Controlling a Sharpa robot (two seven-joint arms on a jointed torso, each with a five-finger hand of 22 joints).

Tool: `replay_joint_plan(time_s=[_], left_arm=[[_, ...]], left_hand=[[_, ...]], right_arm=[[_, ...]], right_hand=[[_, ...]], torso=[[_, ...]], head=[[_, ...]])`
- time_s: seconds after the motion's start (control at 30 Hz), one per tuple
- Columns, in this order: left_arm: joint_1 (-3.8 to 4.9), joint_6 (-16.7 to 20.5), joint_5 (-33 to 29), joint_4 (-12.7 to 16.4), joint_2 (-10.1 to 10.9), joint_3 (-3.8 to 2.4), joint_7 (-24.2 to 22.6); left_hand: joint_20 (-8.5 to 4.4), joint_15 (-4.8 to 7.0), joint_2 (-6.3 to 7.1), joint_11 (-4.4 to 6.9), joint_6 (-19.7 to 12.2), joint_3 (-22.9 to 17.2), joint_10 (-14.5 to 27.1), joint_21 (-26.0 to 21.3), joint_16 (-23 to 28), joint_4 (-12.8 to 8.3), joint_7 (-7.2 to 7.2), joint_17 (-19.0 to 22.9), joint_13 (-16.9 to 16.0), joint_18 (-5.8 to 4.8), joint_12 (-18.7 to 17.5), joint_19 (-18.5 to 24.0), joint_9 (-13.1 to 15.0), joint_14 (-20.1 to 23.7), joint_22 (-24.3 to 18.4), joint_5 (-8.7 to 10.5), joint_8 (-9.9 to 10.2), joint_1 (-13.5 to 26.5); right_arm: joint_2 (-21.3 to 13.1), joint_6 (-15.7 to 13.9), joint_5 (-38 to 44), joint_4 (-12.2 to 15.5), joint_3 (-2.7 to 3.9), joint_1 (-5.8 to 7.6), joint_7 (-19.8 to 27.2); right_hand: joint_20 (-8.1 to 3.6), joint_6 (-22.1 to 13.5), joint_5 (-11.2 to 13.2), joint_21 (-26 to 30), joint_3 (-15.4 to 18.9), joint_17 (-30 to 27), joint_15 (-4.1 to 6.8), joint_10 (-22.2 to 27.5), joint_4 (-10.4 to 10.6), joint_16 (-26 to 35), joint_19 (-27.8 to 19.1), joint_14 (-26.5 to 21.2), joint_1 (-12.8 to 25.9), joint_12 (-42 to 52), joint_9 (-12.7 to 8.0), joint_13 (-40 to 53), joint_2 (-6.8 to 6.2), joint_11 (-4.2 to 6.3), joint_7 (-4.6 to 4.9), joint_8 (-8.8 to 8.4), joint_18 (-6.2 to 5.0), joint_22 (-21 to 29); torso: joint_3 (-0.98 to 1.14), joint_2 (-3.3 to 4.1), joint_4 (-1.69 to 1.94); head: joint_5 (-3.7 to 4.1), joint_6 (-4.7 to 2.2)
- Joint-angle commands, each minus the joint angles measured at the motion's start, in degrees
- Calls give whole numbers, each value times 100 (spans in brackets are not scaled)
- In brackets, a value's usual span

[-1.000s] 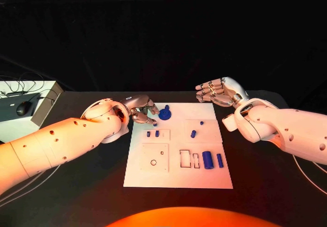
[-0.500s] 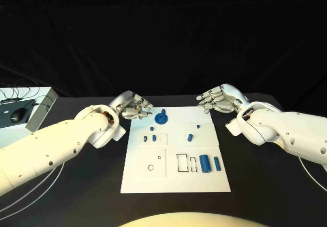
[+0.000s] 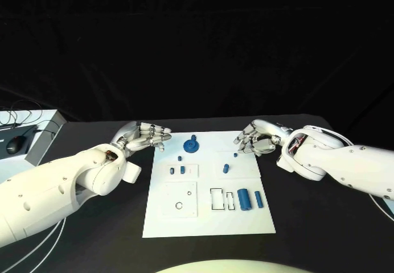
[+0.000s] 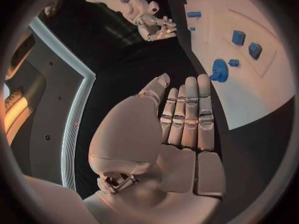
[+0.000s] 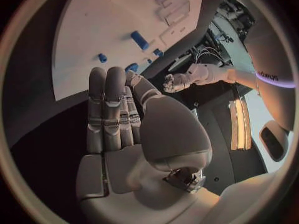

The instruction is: Assemble the parts on the task board

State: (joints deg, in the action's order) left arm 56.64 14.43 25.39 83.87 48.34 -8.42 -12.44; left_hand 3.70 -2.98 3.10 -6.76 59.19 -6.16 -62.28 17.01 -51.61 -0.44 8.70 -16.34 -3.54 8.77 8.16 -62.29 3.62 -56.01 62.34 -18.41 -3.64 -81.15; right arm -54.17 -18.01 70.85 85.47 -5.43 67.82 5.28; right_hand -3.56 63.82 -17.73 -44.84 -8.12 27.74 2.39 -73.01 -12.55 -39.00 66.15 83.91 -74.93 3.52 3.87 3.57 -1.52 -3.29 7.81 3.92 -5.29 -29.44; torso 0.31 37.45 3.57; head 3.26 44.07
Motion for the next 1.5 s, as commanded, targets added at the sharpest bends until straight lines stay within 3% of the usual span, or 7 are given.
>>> replay_joint_plan(time_s=[0.03,0.2,0.37,0.5,0.6,0.8,1.5], left_arm=[[-46,-362,-1309,26,48,-11,-484],[-84,-421,-1553,22,92,-19,-557],[-96,-505,-1637,34,113,-28,-652],[-100,-535,-1666,39,136,-37,-708],[-101,-534,-1675,42,155,-40,-730],[-101,-513,-1679,51,179,-45,-739],[-101,-461,-1628,70,189,-54,-694]], left_hand=[[17,-40,-13,0,-17,199,-10,-131,40,71,-11,-7,-4,-31,26,-73,-2,8,-143,-14,-5,69],[205,-156,-77,-46,-52,538,38,-935,1056,161,-20,452,6,-171,-31,321,-4,146,-880,-2,-3,44],[340,-202,-287,-70,24,925,-149,-1323,3842,247,-33,1061,8,-164,-447,22,0,-1119,-3154,3,-8,-86],[410,-283,-293,-80,6,1072,-126,-1303,4736,214,-94,934,10,-180,-446,46,-5,-1226,-4018,20,-2,-137],[437,-291,-342,-76,18,1203,-133,-1312,4796,170,-91,765,12,-154,-450,-131,-10,-1204,-4782,30,9,-174],[396,-284,-377,-84,14,1247,-133,-1283,4790,132,-58,738,9,-193,-448,-273,-6,-1225,-5294,29,0,-176],[373,-281,-376,-109,9,1257,-48,-1268,4770,73,28,707,8,-214,-439,-316,-5,-1237,-5467,29,-1,-189]], right_arm=[[35,-26,1614,60,1,-27,-880],[126,-135,2197,103,-2,-58,-1317],[240,-47,2531,107,-15,-80,-1591],[307,2,2705,125,-23,-91,-1716],[353,40,2780,127,-28,-98,-1766],[433,224,2840,98,-45,-108,-1823],[672,354,3041,-103,-72,-208,-2072]], right_hand=[[8,-39,54,-82,-62,250,-3,143,34,-434,95,213,82,-4,-6,-1,-39,-32,13,-34,-106,-102],[54,-98,61,-137,-174,598,-35,227,129,-1079,166,25,121,-4,-6,0,-168,-58,6,-33,-196,-286],[94,-157,72,-103,-238,672,-73,390,227,-1343,218,-70,123,-8,-4,-5,-278,-106,5,-35,-250,-391],[135,-201,83,-49,-254,680,-101,492,345,-1519,268,-130,90,-5,-3,-2,-370,-133,0,-35,-300,-490],[140,-198,83,-34,-257,672,-103,497,369,-1543,276,-138,80,-3,-2,-1,-380,-135,0,-35,-306,-512],[159,-151,91,143,-303,561,-113,504,580,-1731,345,-196,-16,-8,-2,-3,-461,-142,7,-34,-333,-786],[208,53,-57,514,-468,428,-155,703,754,-1963,472,-254,-14,-14,0,-15,-427,-191,-2,-34,-392,-1400]], torso=[[-6,-1,-4],[-12,3,4],[-13,4,5],[-11,4,9],[-9,4,6],[-9,0,2],[3,5,-3]], head=[[14,-18],[21,-6],[38,11],[38,20],[30,31],[38,46],[18,69]])
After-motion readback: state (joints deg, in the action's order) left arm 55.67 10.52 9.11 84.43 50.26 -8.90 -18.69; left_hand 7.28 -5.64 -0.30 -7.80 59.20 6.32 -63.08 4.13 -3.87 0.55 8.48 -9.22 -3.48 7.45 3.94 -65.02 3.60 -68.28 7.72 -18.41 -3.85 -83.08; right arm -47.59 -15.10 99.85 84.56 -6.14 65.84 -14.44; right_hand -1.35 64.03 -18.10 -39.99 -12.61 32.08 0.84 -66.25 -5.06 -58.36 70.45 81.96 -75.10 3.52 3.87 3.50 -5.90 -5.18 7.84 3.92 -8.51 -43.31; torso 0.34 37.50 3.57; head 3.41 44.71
